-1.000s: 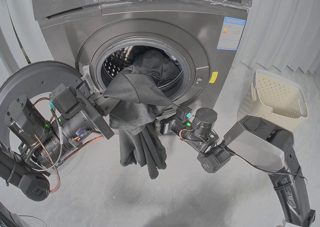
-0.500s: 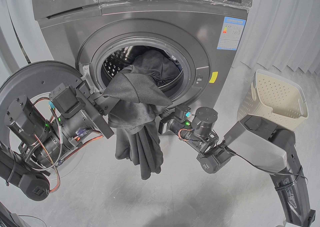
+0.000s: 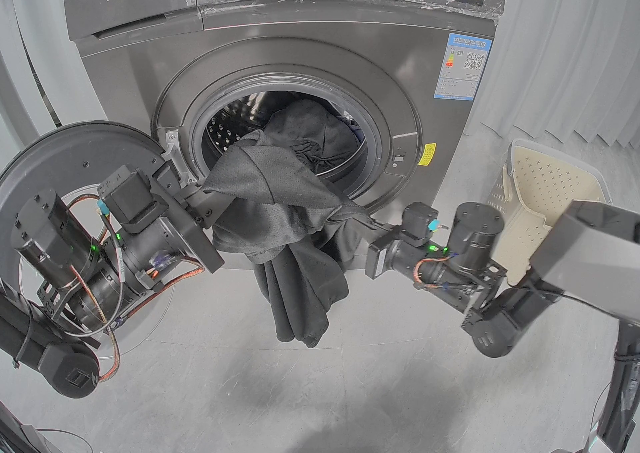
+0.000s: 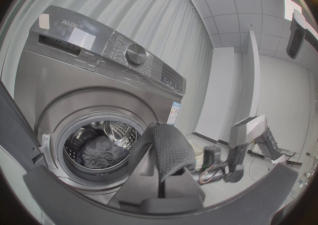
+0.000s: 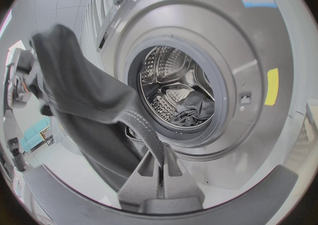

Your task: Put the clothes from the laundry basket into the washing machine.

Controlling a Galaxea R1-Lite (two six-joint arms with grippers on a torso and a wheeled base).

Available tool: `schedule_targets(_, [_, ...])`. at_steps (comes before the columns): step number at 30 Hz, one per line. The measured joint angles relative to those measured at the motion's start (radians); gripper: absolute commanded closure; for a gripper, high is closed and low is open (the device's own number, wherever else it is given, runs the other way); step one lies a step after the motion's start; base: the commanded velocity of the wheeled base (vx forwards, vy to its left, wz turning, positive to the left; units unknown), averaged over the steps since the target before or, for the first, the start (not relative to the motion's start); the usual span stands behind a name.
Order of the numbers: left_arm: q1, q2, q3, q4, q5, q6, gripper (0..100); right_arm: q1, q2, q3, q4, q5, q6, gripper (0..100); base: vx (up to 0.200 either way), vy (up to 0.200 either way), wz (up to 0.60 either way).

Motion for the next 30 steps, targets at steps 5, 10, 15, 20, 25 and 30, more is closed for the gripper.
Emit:
schedule_targets(5, [0.011, 0.003, 0.02, 0.0, 0.0, -0.003, 100, 0.0, -0.203, 0.163, 0.002, -0.017, 0.004, 100, 0.0, 0.0, 0.0])
schedule_targets(10, [0.017, 0.007, 0.066, 0.0, 0.002, -0.008, 100, -0.002, -0.381, 0.262, 0.003, -0.044, 0.025, 100, 0.0, 0.0, 0.0])
schedule_targets(15, [0.028, 0.032, 0.114, 0.0, 0.003, -0.006, 100, -0.007, -0.486, 0.299, -0.007, -0.06, 0.049, 100, 0.0, 0.0, 0.0])
schedule_targets(20, [0.035, 0.075, 0.129, 0.0, 0.004, -0.005, 100, -0.016, -0.533, 0.299, -0.01, -0.06, 0.054, 100, 0.0, 0.0, 0.0])
schedule_targets(25, [0.051, 0.106, 0.139, -0.001, 0.006, 0.0, 100, -0.02, -0.549, 0.294, -0.01, -0.06, 0.056, 100, 0.0, 0.0, 0.0])
schedule_targets(30, [0.066, 0.128, 0.154, -0.002, 0.002, 0.006, 100, -0.017, -0.553, 0.295, -0.011, -0.06, 0.056, 100, 0.0, 0.0, 0.0])
